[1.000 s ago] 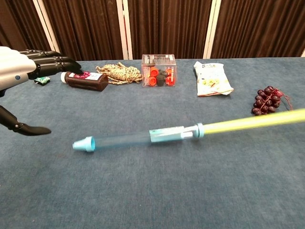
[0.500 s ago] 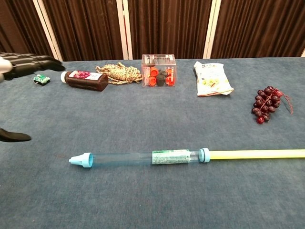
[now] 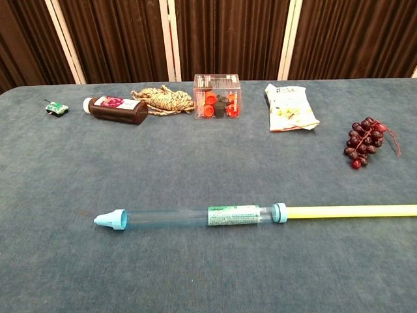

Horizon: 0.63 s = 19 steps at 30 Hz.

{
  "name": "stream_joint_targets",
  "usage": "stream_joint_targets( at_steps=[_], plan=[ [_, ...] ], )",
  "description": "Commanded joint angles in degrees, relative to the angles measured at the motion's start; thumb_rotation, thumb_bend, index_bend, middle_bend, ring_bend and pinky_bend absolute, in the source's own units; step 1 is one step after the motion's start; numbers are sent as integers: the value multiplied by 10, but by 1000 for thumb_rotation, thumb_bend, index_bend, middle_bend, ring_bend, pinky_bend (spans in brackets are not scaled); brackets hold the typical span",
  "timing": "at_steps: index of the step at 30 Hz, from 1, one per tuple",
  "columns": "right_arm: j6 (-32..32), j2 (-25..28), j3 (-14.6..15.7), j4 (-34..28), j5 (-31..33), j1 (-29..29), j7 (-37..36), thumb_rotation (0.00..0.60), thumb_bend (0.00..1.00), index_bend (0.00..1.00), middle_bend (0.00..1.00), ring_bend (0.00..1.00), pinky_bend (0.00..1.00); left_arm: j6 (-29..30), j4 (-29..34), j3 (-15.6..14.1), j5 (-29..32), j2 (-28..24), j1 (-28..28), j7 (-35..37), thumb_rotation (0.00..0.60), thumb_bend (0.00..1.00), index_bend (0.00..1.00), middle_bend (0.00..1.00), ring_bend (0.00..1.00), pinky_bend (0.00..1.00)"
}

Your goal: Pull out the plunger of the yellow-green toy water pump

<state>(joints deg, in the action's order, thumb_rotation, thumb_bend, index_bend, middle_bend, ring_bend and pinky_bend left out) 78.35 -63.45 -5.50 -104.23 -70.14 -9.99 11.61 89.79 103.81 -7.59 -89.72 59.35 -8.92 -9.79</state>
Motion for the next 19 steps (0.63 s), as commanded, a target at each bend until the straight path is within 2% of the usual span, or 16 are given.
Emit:
stream_joint_targets(
  at_steps=[1, 5, 9, 19],
  plan=[
    [36, 14, 15, 10, -27, 30, -31, 600, 109, 34, 0, 0, 0, 36, -37, -8, -5, -7, 33, 29, 600, 90, 0, 0, 0, 0],
    [69, 17, 24, 31, -57, 51, -45, 600, 115, 34, 0, 0, 0, 52, -73, -11, 4, -3, 61, 52, 600, 90, 0, 0, 0, 0],
    [90, 19, 28, 42, -80, 65, -61, 600, 119, 34, 0, 0, 0, 71, -95, 3, 7, -4, 73, 62, 600, 90, 0, 0, 0, 0],
    [94, 13, 25, 47, -98, 72, -79, 600, 122, 34, 0, 0, 0, 37, -101, 17, 8, 11, 71, 34, 600, 90, 0, 0, 0, 0]
  ],
)
